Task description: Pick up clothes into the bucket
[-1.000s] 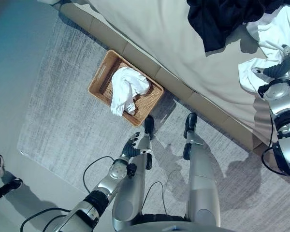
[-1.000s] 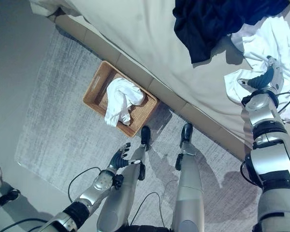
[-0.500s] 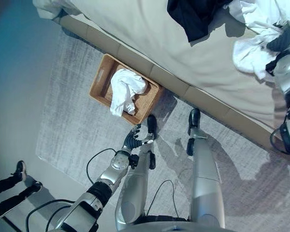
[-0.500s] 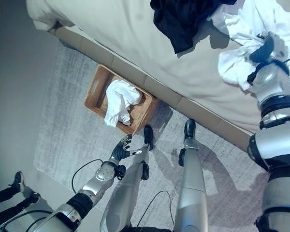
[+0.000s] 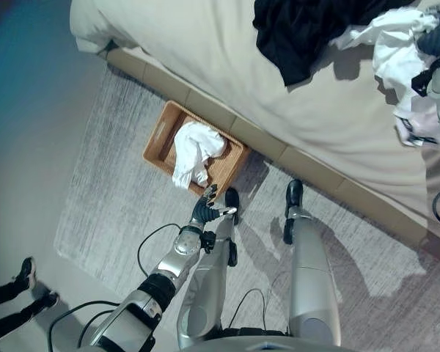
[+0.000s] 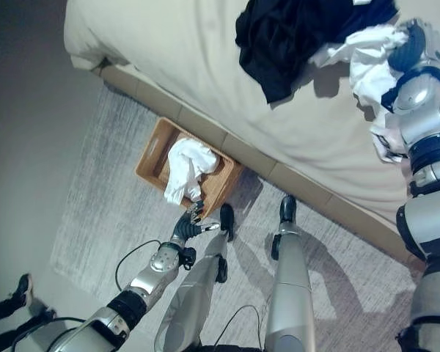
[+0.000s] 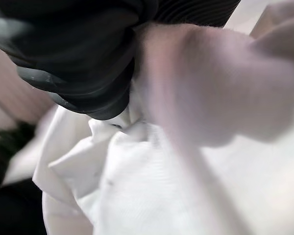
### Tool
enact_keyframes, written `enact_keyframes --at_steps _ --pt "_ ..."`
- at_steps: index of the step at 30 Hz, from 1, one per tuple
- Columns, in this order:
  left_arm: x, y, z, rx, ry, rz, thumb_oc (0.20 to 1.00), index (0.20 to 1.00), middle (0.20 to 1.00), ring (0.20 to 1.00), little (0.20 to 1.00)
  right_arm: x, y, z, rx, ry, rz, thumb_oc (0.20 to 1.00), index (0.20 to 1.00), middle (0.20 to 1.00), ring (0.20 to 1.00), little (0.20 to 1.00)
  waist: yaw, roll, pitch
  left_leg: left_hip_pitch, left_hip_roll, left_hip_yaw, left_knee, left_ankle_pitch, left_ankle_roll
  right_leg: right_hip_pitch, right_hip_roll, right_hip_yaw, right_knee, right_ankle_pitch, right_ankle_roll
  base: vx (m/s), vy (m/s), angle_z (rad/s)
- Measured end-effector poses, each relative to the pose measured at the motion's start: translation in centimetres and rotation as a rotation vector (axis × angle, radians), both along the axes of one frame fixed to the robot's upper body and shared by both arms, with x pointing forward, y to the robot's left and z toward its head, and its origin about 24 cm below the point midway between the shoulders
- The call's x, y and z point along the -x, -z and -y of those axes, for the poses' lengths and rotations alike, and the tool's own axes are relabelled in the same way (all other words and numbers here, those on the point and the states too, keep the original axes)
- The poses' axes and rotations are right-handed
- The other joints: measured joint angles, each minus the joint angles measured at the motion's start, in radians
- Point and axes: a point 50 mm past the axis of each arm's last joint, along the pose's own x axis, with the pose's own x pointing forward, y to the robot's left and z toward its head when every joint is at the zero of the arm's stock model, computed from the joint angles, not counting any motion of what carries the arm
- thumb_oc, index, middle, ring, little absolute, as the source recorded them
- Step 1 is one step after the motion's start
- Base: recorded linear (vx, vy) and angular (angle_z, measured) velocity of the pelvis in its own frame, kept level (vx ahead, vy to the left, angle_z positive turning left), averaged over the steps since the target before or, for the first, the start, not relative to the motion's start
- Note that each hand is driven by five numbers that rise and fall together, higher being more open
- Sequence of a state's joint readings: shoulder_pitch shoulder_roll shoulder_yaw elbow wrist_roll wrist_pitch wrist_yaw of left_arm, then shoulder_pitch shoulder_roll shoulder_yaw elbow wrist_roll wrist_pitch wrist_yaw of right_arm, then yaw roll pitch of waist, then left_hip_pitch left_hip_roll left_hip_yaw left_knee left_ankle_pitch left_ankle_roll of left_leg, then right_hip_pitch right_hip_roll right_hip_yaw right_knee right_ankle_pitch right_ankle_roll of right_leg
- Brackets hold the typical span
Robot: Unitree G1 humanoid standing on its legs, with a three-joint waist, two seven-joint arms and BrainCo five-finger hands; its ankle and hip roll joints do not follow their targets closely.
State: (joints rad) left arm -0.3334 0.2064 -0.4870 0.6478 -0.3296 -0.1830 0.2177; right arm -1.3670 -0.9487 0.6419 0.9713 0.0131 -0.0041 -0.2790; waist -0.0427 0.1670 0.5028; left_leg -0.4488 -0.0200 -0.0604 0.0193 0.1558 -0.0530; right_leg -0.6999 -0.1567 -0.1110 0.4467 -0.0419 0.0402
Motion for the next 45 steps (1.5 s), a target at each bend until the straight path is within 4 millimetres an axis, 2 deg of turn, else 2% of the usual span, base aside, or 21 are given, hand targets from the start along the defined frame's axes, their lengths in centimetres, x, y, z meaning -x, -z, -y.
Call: enact_keyframes --at_steps 2,4,6,8,9,11,12,13,14,16,17,20,23,24,27,31,39,42,45 --pt "-0.3 -0.3 -0.8 -0.017 -0.011 0.015 1.0 1.0 1.0 1.0 1.0 0.8 -1.8 -0.9 0.014 -0.044 0.104 0.2 0.2 0.2 0.2 0.2 -0.021 -0.018 0.005 0.036 0.003 -0.006 -0.001 -0.002 -0.001 0.054 0.006 -0.008 -0.03 0.004 0.01 0.06 0.039 0.03" --pt "-0.4 -1.3 -2.3 -0.027 -0.038 0.057 1.0 1.0 1.0 1.0 1.0 1.4 -1.8 -1.5 -0.024 -0.097 0.188 0.2 0.2 0.2 0.2 0.2 -0.019 -0.051 0.021 0.12 0.005 -0.008 -0.003 -0.009 -0.001 0.155 0.014 -0.015 -0.063 0.014 0.008 0.04 0.017 0.0" --pt "-0.5 -2.7 -3.3 -0.044 -0.04 0.129 1.0 1.0 1.0 1.0 1.0 2.4 -2.2 -2.0 -0.038 -0.142 0.281 0.2 0.2 0.2 0.2 0.2 -0.019 -0.062 0.021 0.184 0.012 -0.014 -0.005 -0.02 -0.003 0.237 0.021 -0.027 -0.1 0.016 0.013 0.1 0.025 0.04" --pt "-1.3 -4.7 -4.5 -0.089 -0.042 0.21 1.0 1.0 1.0 1.0 1.0 3.5 -3.5 -2.4 -0.052 -0.177 0.373 0.2 0.2 0.2 0.2 0.2 -0.024 -0.075 0.022 0.22 0.016 -0.01 -0.003 -0.036 -0.001 0.288 0.026 -0.029 -0.125 0.017 0.017 0.15 0.049 -0.02" --pt "-1.4 -6.2 -5.3 -0.095 -0.046 0.267 1.0 1.0 1.0 1.0 1.0 4.1 -3.5 -2.9 -0.055 -0.214 0.406 0.2 0.2 0.2 0.2 0.2 -0.028 -0.085 0.018 0.245 0.019 -0.009 -0.002 -0.04 0.0 0.318 0.031 -0.026 -0.145 0.04 0.015 0.11 0.049 -0.07" --pt "-1.8 -9.2 -6.3 -0.089 -0.059 0.386 1.0 1.0 1.0 1.0 1.0 4.4 -3.6 -3.5 -0.027 -0.247 0.423 0.2 0.2 0.2 0.2 0.2 -0.021 -0.096 -0.002 0.281 0.024 -0.002 0.001 -0.065 0.008 0.368 0.034 -0.024 -0.185 0.039 0.02 0.1 0.031 -0.11" --pt "-1.7 -9.5 -6.5 -0.086 -0.064 0.404 1.0 1.0 1.0 1.0 1.0 4.5 -3.4 -3.7 -0.022 -0.255 0.422 0.2 0.2 0.2 0.2 0.2 -0.019 -0.1 -0.019 0.277 0.024 0.001 0.002 -0.067 0.005 0.366 0.033 -0.021 -0.19 0.038 0.019 0.1 0.037 -0.13" --pt "-2.1 -11.2 -6.8 -0.088 -0.06 0.463 1.0 1.0 1.0 1.0 1.0 4.4 -3.1 -4.0 -0.009 -0.27 0.409 0.2 0.2 0.2 0.2 0.2 -0.019 -0.111 -0.041 0.279 0.024 0.004 0.003 -0.072 0.002 0.374 0.034 -0.018 -0.208 0.042 0.023 0.04 0.034 -0.08" --pt "-2.1 -12.0 -6.7 -0.09 -0.046 0.493 1.0 1.0 1.0 1.0 1.0 4.4 -2.8 -4.1 -0.001 -0.28 0.394 0.2 0.2 0.2 0.2 0.2 -0.026 -0.116 -0.044 0.286 0.024 0.004 0.006 -0.073 0.002 0.387 0.035 -0.016 -0.218 0.046 0.027 0.13 0.058 -0.07" --pt "-2.1 -15.1 -5.7 -0.08 0.038 0.603 1.0 1.0 1.0 1.0 1.0 4.1 -1.2 -4.7 0.018 -0.325 0.309 0.2 0.2 0.2 0.2 0.2 -0.024 -0.13 -0.077 0.317 0.026 0.012 0.004 -0.084 0.01 0.436 0.046 -0.01 -0.264 0.068 0.033 0.13 0.033 -0.11" --pt "-2.0 -15.8 -5.4 -0.078 0.056 0.631 1.0 1.0 1.0 1.0 1.0 4.1 -0.9 -4.9 0.027 -0.341 0.288 0.2 0.2 0.2 0.2 0.2 -0.021 -0.132 -0.078 0.33 0.028 0.017 0.002 -0.087 0.01 0.454 0.049 -0.008 -0.274 0.076 0.034 0.11 0.014 -0.16" --pt "-2.1 -19.1 -3.9 -0.059 0.142 0.754 1.0 1.0 1.0 1.0 1.0 3.6 1.8 -7.0 0.05 -0.459 0.164 0.2 0.2 0.2 0.2 0.2 -0.027 -0.153 -0.155 0.376 0.034 0.036 -0.007 -0.108 0.013 0.513 0.057 0.0 -0.333 0.092 0.036 0.1 0.012 -0.16" --pt "-2.5 -20.7 -2.8 -0.058 0.197 0.802 1.0 1.0 1.0 1.0 1.0 3.7 3.1 -7.9 0.067 -0.52 0.094 0.2 0.2 0.2 0.2 0.2 -0.024 -0.169 -0.2 0.416 0.038 0.052 -0.018 -0.113 0.01 0.558 0.066 0.01 -0.367 0.102 0.031 0.1 0.014 -0.17" --pt "-2.6 -21.1 -2.1 -0.052 0.227 0.811 1.0 1.0 1.0 1.0 1.0 3.8 3.8 -8.5 0.076 -0.555 0.058 0.2 0.2 0.2 0.2 0.2 -0.028 -0.179 -0.233 0.435 0.043 0.058 -0.03 -0.115 0.007 0.577 0.07 0.013 -0.386 0.105 0.031 0.09 0.012 -0.14" --pt "-2.5 -20.9 0.1 -0.038 0.332 0.794 1.0 1.0 1.0 1.0 1.0 4.3 5.2 -10.6 0.08 -0.677 -0.006 0.2 0.2 0.2 0.2 0.2 -0.044 -0.194 -0.287 0.498 0.05 0.06 -0.057 -0.118 0.005 0.647 0.082 0.012 -0.43 0.111 0.032 0.06 0.01 -0.06" --pt "-2.4 -20.4 1.4 -0.046 0.396 0.771 1.0 1.0 1.0 1.0 1.0 5.1 5.0 -12.2 0.101 -0.779 -0.018 0.2 0.2 0.2 0.2 0.2 -0.052 -0.202 -0.33 0.518 0.051 0.063 -0.068 -0.119 0.005 0.67 0.086 0.013 -0.452 0.113 0.032 0.03 0.012 -0.02" --pt "-3.5 -18.1 1.2 -0.159 0.388 0.681 1.0 1.0 1.0 1.0 1.0 7.6 5.1 -16.1 0.136 -1.016 -0.023 0.2 0.2 0.2 0.2 0.2 -0.048 -0.204 -0.372 0.551 0.054 0.075 -0.083 -0.122 0.0 0.705 0.093 0.019 -0.481 0.121 0.032 0.02 0.014 -0.03" --pt "-3.8 -16.3 1.9 -0.202 0.398 0.622 1.0 1.0 1.0 1.0 1.0 8.5 6.1 -17.9 0.125 -1.139 -0.059 0.2 0.2 0.2 0.2 0.2 -0.047 -0.204 -0.402 0.563 0.059 0.077 -0.089 -0.123 0.0 0.719 0.091 0.019 -0.493 0.121 0.037 0.0 0.0 0.0" --pt "-3.9 -15.5 2.2 -0.207 0.39 0.596 1.0 1.0 1.0 1.0 1.0 8.7 6.7 -18.9 0.087 -1.207 -0.083 0.2 0.2 0.2 0.2 0.2 -0.045 -0.207 -0.42 0.563 0.059 0.079 -0.089 -0.123 0.0 0.72 0.09 0.019 -0.494 0.123 0.039 0.0 0.0 0.0"
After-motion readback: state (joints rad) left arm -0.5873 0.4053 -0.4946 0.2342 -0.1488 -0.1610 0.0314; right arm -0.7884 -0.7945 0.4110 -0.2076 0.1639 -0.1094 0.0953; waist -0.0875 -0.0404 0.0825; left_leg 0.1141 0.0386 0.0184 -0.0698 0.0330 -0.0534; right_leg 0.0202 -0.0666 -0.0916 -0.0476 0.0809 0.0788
